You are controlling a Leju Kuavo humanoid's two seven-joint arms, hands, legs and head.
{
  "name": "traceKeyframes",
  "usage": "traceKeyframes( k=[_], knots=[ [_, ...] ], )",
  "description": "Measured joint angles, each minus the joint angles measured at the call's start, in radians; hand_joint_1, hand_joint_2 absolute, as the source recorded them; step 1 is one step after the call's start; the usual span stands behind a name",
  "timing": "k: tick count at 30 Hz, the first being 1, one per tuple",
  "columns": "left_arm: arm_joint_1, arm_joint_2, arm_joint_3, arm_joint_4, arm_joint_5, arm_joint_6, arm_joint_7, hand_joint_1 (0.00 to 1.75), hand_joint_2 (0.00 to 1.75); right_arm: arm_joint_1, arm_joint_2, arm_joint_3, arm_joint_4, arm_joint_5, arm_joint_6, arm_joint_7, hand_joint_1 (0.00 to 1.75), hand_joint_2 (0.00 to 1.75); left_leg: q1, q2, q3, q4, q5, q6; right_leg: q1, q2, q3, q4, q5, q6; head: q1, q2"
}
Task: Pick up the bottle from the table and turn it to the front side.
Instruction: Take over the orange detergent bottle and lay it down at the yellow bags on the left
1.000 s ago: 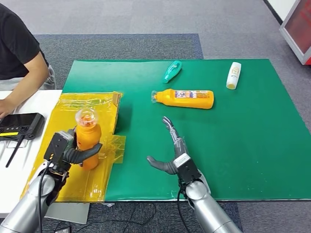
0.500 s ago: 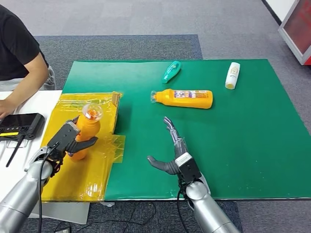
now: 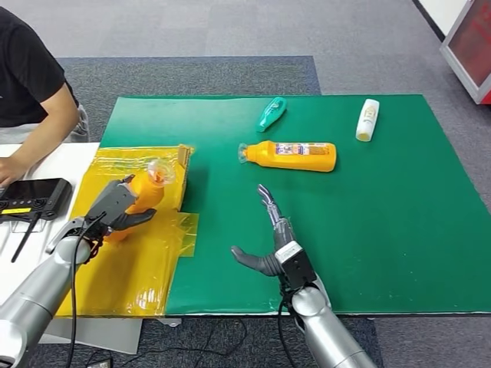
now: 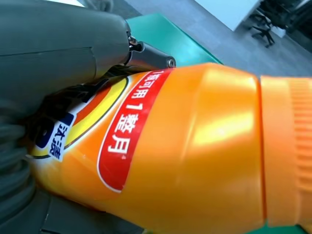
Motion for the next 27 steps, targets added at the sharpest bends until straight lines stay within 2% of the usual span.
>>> traceKeyframes(
  k=[16, 27],
  knots=[
    [0.0, -0.031, -0.039, 0.007, -0.007, -0.01, -0.022, 1.75, 1.75, 0.0, 0.003, 0.001, -0.004, 0.006, -0.008, 0.0, 0.0, 1.75, -0.001, -0.005, 0.001, 0.0, 0.002, 0.002, -0.001, -0.006, 0.004, 0.0, 0.0, 0.002, 0.0, 0.0],
    [0.071, -0.08, -0.066, -0.087, 0.079, -0.033, -0.044, 1.75, 1.75, -0.001, 0.008, 0.012, -0.006, -0.014, -0.024, 0.0, 0.0, 1.75, -0.001, -0.012, 0.006, 0.0, 0.001, 0.004, -0.002, -0.013, 0.012, -0.001, -0.003, 0.004, 0.0, 0.0]
  ],
)
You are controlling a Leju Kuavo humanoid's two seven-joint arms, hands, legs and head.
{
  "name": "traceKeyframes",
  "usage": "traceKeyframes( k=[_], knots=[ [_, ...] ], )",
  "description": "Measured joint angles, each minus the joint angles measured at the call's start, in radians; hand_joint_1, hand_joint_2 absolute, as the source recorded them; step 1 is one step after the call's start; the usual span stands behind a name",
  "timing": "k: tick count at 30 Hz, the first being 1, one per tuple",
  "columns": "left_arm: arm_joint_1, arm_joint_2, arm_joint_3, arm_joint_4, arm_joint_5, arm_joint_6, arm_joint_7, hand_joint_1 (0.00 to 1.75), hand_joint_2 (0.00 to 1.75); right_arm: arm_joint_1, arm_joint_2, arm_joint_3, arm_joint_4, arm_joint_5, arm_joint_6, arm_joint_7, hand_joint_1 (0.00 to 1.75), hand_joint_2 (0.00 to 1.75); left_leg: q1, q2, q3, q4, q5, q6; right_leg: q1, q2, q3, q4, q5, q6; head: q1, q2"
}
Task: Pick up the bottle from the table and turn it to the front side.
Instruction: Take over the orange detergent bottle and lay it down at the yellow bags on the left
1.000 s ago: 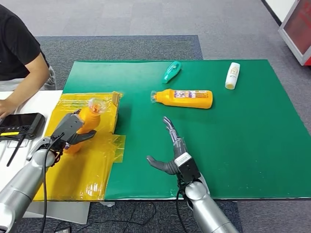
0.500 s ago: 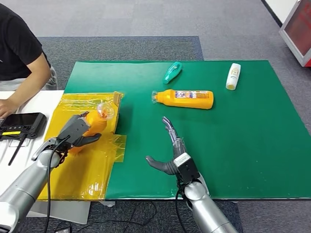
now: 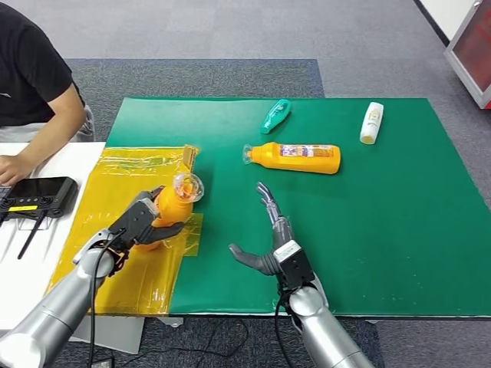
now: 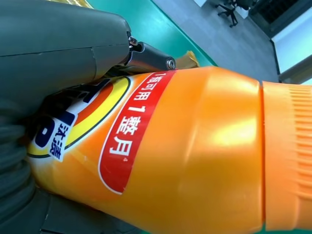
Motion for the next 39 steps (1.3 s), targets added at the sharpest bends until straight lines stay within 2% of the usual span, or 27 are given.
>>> traceKeyframes(
  k=[14, 15, 18, 19, 22, 29, 39],
  knots=[
    [0.017, -0.003, -0.008, -0.027, 0.012, -0.009, 0.014, 1.75, 1.75, 0.0, 0.0, 0.004, 0.0, -0.015, -0.01, 0.0, 0.0, 1.75, 0.0, 0.0, 0.001, 0.0, -0.001, 0.001, 0.0, 0.0, 0.0, 0.0, -0.001, -0.001, 0.0, 0.0],
    [0.017, -0.001, -0.01, -0.027, 0.003, -0.005, 0.016, 1.5, 1.75, 0.0, 0.0, 0.004, 0.0, -0.02, -0.008, 0.0, 0.0, 1.75, 0.0, 0.0, 0.001, 0.0, -0.002, 0.001, 0.0, 0.0, 0.0, 0.0, -0.002, -0.001, 0.0, 0.0],
    [0.018, 0.006, -0.014, -0.027, -0.006, 0.002, 0.009, 0.23, 1.75, 0.0, 0.0, 0.003, 0.0, -0.028, -0.005, 0.0, 0.0, 1.75, 0.0, 0.0, 0.001, 0.0, -0.002, 0.0, 0.0, 0.0, 0.001, 0.0, -0.002, -0.001, 0.0, 0.0],
    [0.019, 0.007, -0.014, -0.026, 0.0, 0.002, 0.005, 0.04, 1.31, 0.0, 0.0, 0.003, 0.0, -0.028, -0.005, 0.0, 0.0, 1.75, 0.0, 0.0, 0.002, 0.0, -0.002, 0.0, 0.0, 0.001, 0.0, 0.0, -0.002, -0.001, 0.0, 0.0],
    [0.037, 0.009, -0.012, -0.021, 0.016, 0.008, 0.014, 0.0, 0.0, 0.0, 0.0, 0.003, 0.0, -0.029, -0.008, 0.0, 0.0, 1.75, 0.0, 0.001, 0.001, 0.0, -0.002, 0.0, 0.001, 0.001, 0.0, 0.0, -0.002, -0.001, 0.0, 0.0],
    [0.087, 0.013, -0.012, -0.002, 0.0, 0.031, 0.061, 0.0, 0.0, 0.001, 0.0, 0.002, 0.0, -0.028, -0.01, 0.0, 0.0, 1.75, 0.0, 0.002, -0.001, 0.0, -0.002, -0.001, 0.001, 0.001, -0.003, 0.0, -0.002, -0.001, 0.0, 0.0],
    [0.112, 0.019, -0.012, 0.016, -0.019, 0.06, 0.062, 0.0, 0.0, 0.001, 0.0, 0.001, 0.0, -0.018, -0.002, 0.0, 0.0, 1.75, 0.001, 0.002, -0.005, 0.0, -0.002, -0.001, 0.001, 0.002, -0.007, 0.0, -0.002, -0.002, 0.0, 0.0]
  ],
)
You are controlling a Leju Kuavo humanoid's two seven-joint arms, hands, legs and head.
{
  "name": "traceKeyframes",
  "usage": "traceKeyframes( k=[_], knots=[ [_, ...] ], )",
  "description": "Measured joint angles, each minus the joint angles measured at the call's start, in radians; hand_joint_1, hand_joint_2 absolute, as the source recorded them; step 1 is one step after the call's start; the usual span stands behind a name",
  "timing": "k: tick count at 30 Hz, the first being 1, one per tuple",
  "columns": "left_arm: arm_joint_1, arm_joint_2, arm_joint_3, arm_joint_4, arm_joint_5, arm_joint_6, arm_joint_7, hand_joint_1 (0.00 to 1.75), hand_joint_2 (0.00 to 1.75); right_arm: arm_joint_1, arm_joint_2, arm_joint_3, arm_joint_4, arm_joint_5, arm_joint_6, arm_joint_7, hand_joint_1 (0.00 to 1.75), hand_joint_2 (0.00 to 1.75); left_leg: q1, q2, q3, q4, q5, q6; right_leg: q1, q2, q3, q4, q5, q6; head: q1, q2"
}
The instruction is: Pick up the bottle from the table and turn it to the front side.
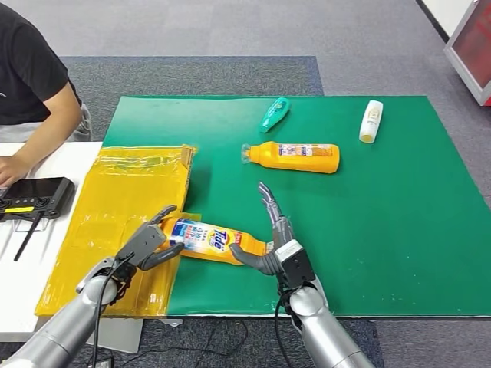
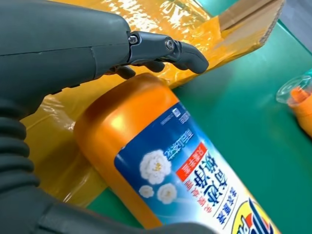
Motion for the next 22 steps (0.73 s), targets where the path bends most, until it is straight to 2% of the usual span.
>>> traceKeyframes(
  k=[12, 17, 22],
  knots=[
    [0.044, 0.006, 0.014, -0.035, -0.008, 0.039, -0.012, 0.0, 0.0, 0.012, 0.0, -0.001, 0.0, 0.013, -0.008, 0.0, 0.0, 1.75, 0.0, 0.0, -0.001, 0.0, 0.0, 0.0, 0.0, 0.0, -0.001, 0.0, 0.0, 0.0, 0.0, 0.0],
    [0.092, 0.017, 0.038, -0.125, -0.018, 0.086, -0.03, 0.0, 0.0, 0.017, 0.0, -0.002, 0.001, 0.026, -0.011, 0.0, 0.0, 1.75, 0.0, 0.0, -0.001, 0.0, 0.0, 0.0, 0.0, 0.0, -0.001, 0.0, 0.0, 0.0, 0.0, 0.0],
    [0.155, 0.014, 0.076, -0.256, -0.027, 0.189, -0.091, 0.0, 0.0, 0.017, 0.0, -0.002, 0.008, 0.047, -0.025, 0.0, 0.0, 1.75, 0.0, 0.0, -0.001, 0.0, -0.001, 0.0, 0.0, 0.0, -0.002, 0.0, 0.0, 0.0, 0.0, 0.0]
  ],
)
